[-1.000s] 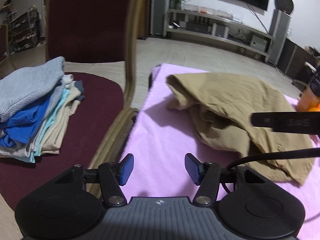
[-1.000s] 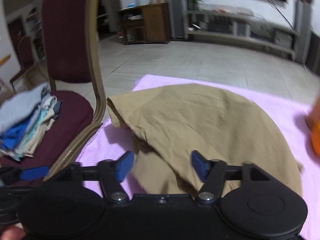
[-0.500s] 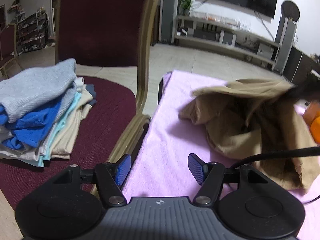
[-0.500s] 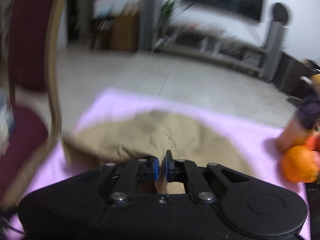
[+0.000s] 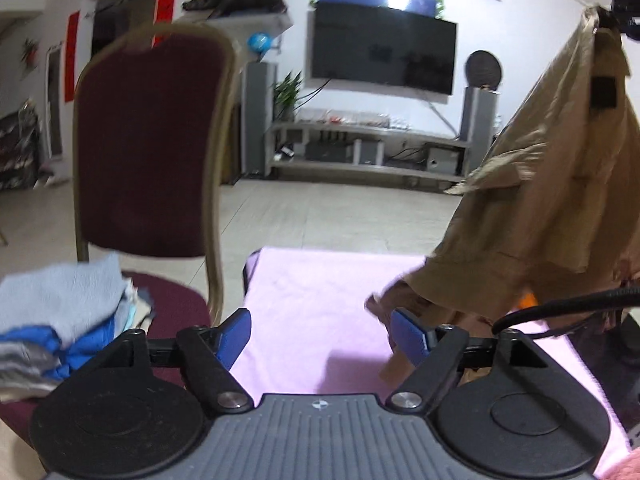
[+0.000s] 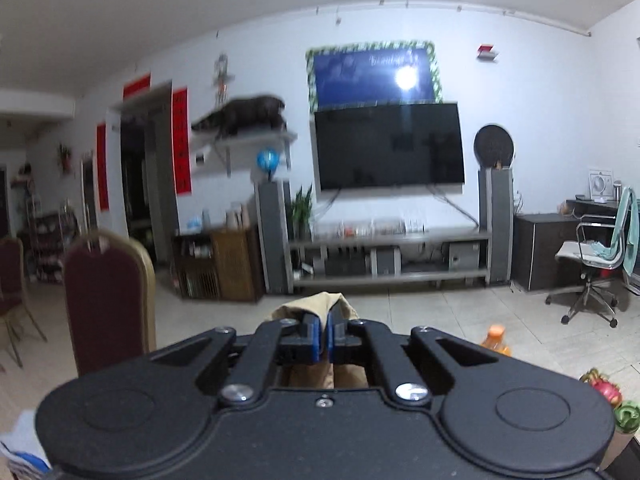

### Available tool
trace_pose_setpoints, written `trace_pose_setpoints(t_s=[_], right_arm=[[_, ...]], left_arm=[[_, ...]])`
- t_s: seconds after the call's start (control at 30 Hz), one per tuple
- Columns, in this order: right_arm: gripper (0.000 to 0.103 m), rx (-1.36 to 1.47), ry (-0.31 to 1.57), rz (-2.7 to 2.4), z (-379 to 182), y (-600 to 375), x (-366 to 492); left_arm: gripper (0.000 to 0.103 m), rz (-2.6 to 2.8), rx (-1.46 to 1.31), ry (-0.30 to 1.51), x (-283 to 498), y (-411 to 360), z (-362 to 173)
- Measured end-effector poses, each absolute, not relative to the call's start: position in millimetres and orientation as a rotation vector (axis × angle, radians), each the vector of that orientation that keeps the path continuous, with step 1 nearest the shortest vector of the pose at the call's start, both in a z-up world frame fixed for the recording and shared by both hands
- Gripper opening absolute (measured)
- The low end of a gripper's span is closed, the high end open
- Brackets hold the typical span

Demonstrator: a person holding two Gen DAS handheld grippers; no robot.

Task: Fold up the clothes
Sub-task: 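Lift the jacket high with the right gripper to shake it out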

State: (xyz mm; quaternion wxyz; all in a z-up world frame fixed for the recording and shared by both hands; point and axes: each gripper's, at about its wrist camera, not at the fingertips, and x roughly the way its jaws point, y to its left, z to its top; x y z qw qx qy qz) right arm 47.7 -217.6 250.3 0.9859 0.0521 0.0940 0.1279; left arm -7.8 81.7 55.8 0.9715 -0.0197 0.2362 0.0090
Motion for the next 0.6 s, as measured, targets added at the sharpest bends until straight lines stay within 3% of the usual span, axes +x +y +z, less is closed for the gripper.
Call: trace_pose_setpoints(t_s=[0.27, 0.6], right_arm=[[0.004, 0.125, 0.117, 0.251, 297, -268, 30], [0.004, 0.117, 0.318, 0.299, 266, -258, 70]], left_arm=[[0.079, -0.025, -0.053, 0.466, -18, 58, 68], [0.078, -0.09, -0.075, 0.575, -8, 52, 29]])
